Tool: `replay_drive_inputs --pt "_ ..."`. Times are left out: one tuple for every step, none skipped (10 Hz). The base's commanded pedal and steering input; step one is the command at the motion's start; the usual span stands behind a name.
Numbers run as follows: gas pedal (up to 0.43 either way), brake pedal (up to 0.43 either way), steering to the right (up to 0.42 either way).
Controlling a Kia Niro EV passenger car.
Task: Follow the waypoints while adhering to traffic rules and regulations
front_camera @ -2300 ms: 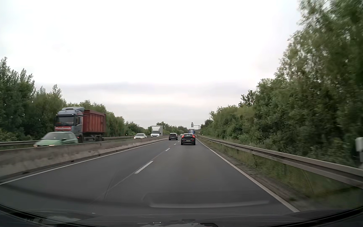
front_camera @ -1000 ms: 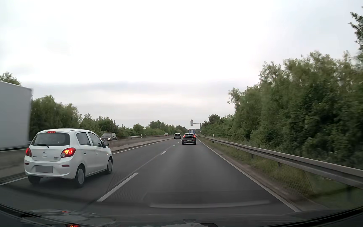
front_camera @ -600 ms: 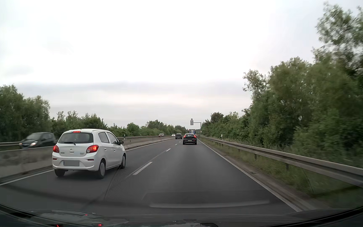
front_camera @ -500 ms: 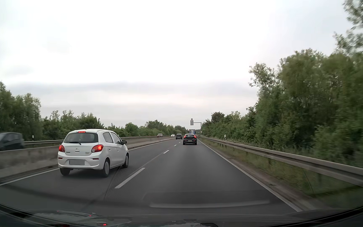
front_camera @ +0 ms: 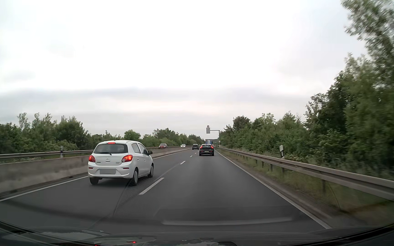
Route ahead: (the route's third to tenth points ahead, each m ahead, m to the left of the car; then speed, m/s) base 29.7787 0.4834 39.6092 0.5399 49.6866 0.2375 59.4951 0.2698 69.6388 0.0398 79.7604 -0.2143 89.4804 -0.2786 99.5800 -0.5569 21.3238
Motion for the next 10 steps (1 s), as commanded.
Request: replay_drive_inputs --pt "0.157 0.000 0.000" --pt "0.157 0.000 0.000" --pt "0.169 0.000 0.000" --pt "0.169 0.000 0.000" --pt "0.169 0.000 0.000" --pt "0.169 0.000 0.000" --pt "0.110 0.000 0.000" --pt "0.047 0.000 0.000" --pt "0.000 0.000 0.001" --pt "0.000 0.000 0.002"
